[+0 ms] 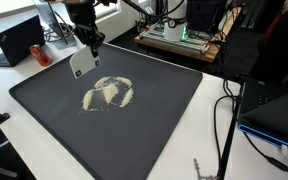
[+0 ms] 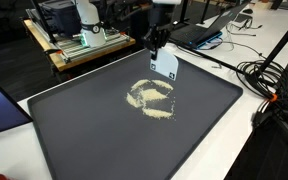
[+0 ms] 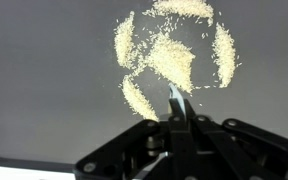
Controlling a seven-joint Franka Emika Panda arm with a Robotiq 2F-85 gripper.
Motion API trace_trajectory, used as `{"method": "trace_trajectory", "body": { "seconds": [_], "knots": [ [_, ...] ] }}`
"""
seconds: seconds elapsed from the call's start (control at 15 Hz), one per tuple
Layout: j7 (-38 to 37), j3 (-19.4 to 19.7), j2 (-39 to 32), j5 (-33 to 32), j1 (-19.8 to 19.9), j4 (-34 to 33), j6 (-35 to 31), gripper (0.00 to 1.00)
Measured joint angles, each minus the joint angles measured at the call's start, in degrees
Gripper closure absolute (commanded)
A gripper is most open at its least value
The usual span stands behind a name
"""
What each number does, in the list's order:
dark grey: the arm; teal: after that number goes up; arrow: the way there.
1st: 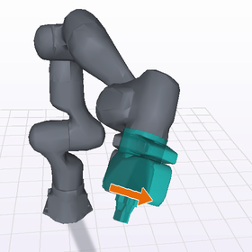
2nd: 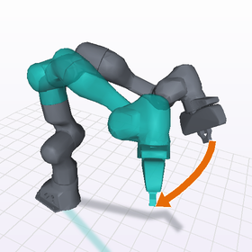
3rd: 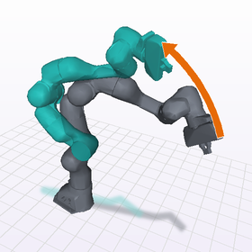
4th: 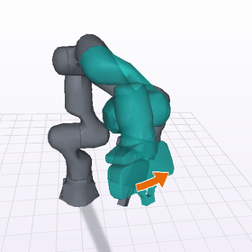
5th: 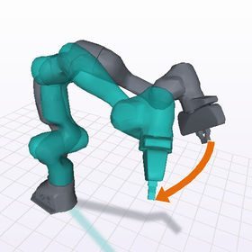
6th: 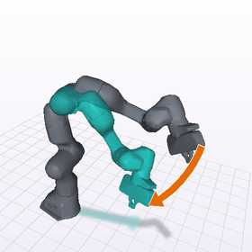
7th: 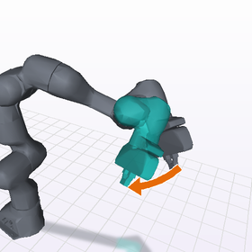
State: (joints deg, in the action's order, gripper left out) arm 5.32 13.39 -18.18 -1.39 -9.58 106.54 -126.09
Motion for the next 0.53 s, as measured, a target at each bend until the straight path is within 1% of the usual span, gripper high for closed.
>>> {"method": "trace_trajectory", "body": {
  "seconds": [0.07,0.2,0.33,0.53],
  "knots": [
    [-1.6,-1.8,-1.0,0.2,2.0,-0.5,-0.5,0.99],
    [-4.8,-4.1,-3.1,0.4,4.7,-1.5,-1.7,0.99],
    [-8.4,-5.3,-5.5,0.5,6.3,-2.9,-2.6,0.99],
    [-13.1,-6.0,-9.3,0.7,7.7,-5.5,-3.0,0.99]
  ]
}}
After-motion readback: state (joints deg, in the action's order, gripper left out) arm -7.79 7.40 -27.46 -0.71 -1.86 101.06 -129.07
